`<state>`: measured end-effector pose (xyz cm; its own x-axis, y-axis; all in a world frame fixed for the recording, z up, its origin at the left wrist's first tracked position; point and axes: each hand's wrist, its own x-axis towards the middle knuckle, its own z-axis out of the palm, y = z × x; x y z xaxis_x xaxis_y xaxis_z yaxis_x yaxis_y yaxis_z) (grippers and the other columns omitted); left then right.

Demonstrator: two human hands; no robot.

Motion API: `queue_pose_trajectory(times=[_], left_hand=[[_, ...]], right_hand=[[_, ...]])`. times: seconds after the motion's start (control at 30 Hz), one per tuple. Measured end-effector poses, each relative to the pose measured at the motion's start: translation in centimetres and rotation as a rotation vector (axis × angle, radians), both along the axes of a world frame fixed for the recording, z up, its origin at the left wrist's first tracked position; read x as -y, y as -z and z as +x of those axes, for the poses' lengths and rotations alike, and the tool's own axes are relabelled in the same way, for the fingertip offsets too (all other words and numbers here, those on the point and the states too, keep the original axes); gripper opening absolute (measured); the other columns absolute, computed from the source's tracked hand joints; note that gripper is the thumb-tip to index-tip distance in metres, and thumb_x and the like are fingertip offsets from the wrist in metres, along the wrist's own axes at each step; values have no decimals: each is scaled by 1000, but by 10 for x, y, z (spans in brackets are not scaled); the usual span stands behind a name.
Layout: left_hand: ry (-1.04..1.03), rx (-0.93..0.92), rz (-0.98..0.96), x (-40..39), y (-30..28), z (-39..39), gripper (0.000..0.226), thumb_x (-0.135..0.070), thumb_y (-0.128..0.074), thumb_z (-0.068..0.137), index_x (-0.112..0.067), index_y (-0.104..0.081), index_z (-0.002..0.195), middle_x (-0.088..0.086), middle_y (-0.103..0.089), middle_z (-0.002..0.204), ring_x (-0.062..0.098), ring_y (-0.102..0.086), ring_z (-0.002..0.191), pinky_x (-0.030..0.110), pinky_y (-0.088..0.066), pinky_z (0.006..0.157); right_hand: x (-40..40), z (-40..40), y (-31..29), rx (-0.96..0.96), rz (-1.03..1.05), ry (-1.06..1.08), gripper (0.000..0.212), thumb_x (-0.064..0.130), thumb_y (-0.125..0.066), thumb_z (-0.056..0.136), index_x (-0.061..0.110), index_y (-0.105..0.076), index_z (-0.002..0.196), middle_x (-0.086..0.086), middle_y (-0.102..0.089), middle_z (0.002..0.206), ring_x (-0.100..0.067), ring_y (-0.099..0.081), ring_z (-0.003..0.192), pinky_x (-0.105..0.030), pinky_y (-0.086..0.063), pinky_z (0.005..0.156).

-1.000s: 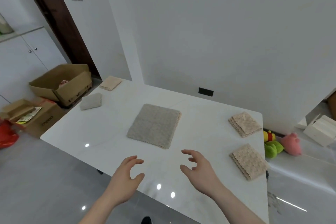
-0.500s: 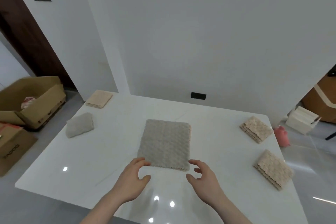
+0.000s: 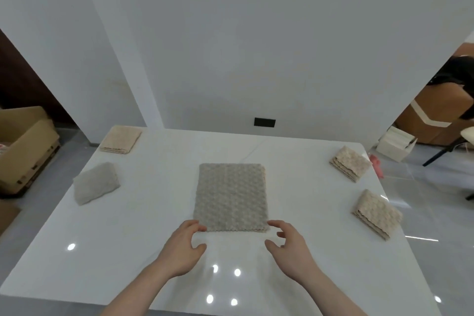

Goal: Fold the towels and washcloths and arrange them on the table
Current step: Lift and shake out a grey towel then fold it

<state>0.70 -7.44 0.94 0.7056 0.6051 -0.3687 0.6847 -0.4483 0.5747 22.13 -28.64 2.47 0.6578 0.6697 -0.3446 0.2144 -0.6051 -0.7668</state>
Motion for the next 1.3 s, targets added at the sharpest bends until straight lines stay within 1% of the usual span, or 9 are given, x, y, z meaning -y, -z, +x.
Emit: queue_pose_trajectory(times=[0.23, 0.4, 0.6, 0.73, 0.83, 0.9, 1.03, 1.17, 1.3], left_hand=[[78, -61, 56, 2, 10, 19, 52, -35, -60, 95, -30, -48, 145, -14, -31, 154, 7, -40, 138, 15, -28, 109], [147, -119, 98, -17, 26, 36, 56, -34, -57, 94, -27, -43, 149, -11, -29, 157, 13, -40, 138, 18, -31, 109], [197, -144, 174, -59, 94, 53, 61, -33, -54, 89, -28, -41, 148, -10, -30, 155, 17, -40, 134, 24, -36, 109], [156, 22, 330, -70, 162, 40, 55, -53, -52, 87, -39, -48, 140, -23, -33, 150, 6, -34, 136, 26, -35, 112], [52, 275, 404, -64, 197, 27, 41, -47, -52, 92, -43, -56, 133, -32, -38, 146, -3, -37, 133, 23, -32, 112], [6, 352, 416, -64, 206, 26, 36, -45, -50, 96, -43, -61, 130, -35, -43, 144, -6, -39, 133, 15, -28, 111], [-32, 413, 427, -65, 213, 22, 26, -42, -53, 103, -45, -68, 123, -37, -50, 139, -6, -41, 133, 15, -31, 109], [27, 411, 499, -67, 225, 22, 35, -51, -41, 101, -47, -65, 127, -38, -46, 142, -5, -39, 134, 18, -32, 110], [57, 439, 565, -70, 238, 20, 37, -54, -43, 98, -49, -63, 129, -39, -45, 142, -7, -38, 132, 11, -26, 110]], right_hand=[[-6, 19, 24, 59, -48, -89, 47, 25, -65, 92, 35, -55, 137, 16, -51, 138, -6, -55, 119, -22, -44, 101], [-18, 26, 50, 88, -78, -89, 49, 24, -64, 91, 32, -54, 138, 14, -50, 140, -8, -54, 125, -21, -43, 102], [-46, 44, 108, 195, -51, -69, 44, 27, -66, 91, 33, -56, 133, 19, -51, 132, -8, -54, 124, -19, -43, 97], [-65, 45, 172, 283, -51, -98, 44, 33, -71, 86, 34, -61, 129, 22, -51, 127, -10, -48, 121, -25, -44, 103], [-64, 32, 214, 523, 49, -50, 38, 37, -77, 83, 38, -66, 120, 24, -52, 125, -9, -44, 118, -32, -44, 104], [-64, 30, 223, 596, 88, -31, 33, 36, -77, 85, 39, -67, 117, 26, -53, 124, -8, -45, 119, -32, -43, 102], [-64, 29, 229, 598, 172, 24, 27, 31, -77, 86, 43, -73, 110, 30, -57, 118, -7, -47, 114, -32, -44, 102], [-64, 30, 240, 640, 213, 28, 25, 34, -77, 86, 49, -74, 106, 32, -58, 116, -7, -46, 114, -32, -43, 101], [-62, 35, 251, 706, 287, 32, 22, 37, -78, 84, 52, -76, 100, 34, -61, 112, -8, -46, 114, -35, -43, 102]])
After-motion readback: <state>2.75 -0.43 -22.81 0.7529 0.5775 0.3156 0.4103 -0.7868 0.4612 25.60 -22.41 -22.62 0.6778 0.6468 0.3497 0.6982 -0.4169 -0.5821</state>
